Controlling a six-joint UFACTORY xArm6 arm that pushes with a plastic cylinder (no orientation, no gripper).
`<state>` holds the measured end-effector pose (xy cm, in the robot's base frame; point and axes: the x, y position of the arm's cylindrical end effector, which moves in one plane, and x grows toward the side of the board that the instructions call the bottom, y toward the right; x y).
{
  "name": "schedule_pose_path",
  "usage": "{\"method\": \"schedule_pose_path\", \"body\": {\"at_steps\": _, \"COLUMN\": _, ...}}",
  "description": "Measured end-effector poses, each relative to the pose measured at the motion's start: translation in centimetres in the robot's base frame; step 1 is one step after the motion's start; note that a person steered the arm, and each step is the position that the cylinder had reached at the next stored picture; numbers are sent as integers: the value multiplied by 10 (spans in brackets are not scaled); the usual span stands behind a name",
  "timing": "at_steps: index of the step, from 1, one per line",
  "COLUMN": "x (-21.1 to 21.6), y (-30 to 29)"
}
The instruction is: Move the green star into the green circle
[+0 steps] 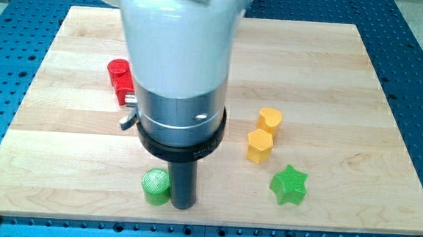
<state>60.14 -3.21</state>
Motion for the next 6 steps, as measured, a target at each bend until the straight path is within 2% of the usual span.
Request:
{"method": "schedule_pose_path", "body": {"at_steps": 1, "x": 17, "y": 62}}
{"method": "schedule_pose_path", "body": {"at_steps": 3, "x": 7, "y": 240}}
{"method": "schedule_pose_path", "body": {"at_steps": 4, "x": -27, "y": 201}}
{"method": "schedule_pose_path", "body": {"at_steps": 6, "x": -30, "y": 59}}
